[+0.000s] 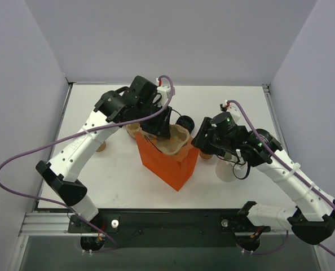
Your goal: Pack the takeout coffee
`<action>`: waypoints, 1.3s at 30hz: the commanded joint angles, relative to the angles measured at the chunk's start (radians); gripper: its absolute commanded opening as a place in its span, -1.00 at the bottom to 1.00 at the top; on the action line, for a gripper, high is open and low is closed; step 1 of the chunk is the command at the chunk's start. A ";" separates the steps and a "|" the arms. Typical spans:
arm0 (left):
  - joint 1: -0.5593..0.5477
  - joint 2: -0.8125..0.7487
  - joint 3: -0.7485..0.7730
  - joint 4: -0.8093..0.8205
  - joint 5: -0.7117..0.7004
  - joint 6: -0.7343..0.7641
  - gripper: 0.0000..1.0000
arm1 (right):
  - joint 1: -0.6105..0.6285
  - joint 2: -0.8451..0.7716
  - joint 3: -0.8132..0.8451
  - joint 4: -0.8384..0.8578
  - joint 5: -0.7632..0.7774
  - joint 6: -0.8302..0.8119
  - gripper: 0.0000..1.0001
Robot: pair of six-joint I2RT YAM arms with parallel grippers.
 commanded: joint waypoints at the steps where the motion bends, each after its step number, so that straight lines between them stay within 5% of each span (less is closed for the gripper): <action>1: -0.017 0.017 0.050 -0.051 -0.040 0.002 -0.17 | 0.025 0.005 0.005 0.012 0.004 0.022 0.11; 7: -0.035 0.032 0.056 -0.066 -0.085 0.007 -0.19 | 0.035 0.005 -0.041 0.019 0.004 0.045 0.07; 20: -0.084 0.091 0.099 -0.120 -0.172 0.019 -0.20 | 0.043 -0.047 -0.091 0.049 -0.010 0.023 -0.35; 39: -0.170 0.190 0.169 -0.184 -0.300 -0.085 -0.23 | 0.055 -0.061 -0.098 0.063 -0.010 0.009 -0.40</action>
